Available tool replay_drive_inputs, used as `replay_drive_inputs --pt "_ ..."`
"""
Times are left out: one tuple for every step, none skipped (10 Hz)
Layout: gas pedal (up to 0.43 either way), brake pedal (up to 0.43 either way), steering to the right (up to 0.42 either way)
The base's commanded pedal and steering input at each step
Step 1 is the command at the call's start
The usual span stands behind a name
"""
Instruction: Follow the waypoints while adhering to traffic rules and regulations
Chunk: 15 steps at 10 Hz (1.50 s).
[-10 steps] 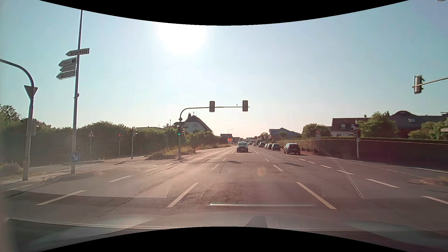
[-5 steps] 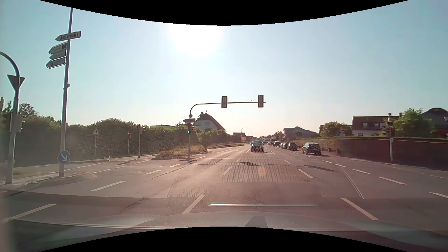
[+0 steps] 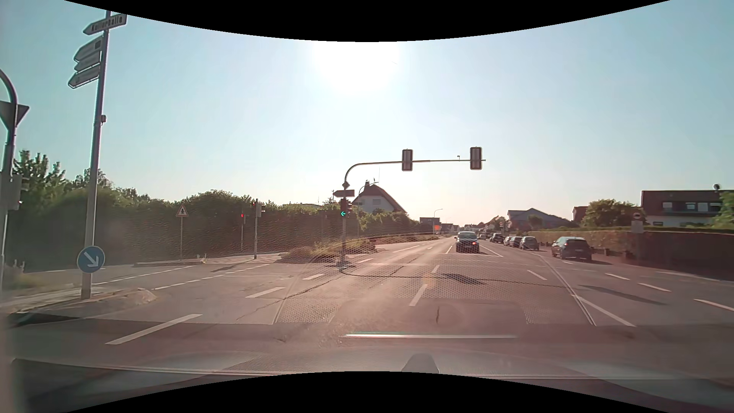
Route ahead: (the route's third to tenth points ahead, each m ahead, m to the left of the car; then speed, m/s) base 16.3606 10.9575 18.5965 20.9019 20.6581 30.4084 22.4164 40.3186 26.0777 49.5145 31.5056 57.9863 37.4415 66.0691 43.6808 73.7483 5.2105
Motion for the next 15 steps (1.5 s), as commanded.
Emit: replay_drive_inputs --pt "0.248 0.000 -0.249" --pt "0.220 0.000 -0.256" --pt "0.209 0.000 -0.264" --pt "0.189 0.000 -0.273" --pt "0.189 0.000 -0.277" --pt "0.189 0.000 -0.282" --pt "0.189 0.000 -0.288" --pt "0.189 0.000 -0.291" --pt "0.189 0.000 -0.291" --pt "0.177 0.000 -0.291" --pt "0.177 0.000 -0.294" --pt "0.177 0.000 -0.301" --pt "0.177 0.000 -0.304" --pt "0.177 0.000 -0.305" --pt "0.177 0.000 -0.305"
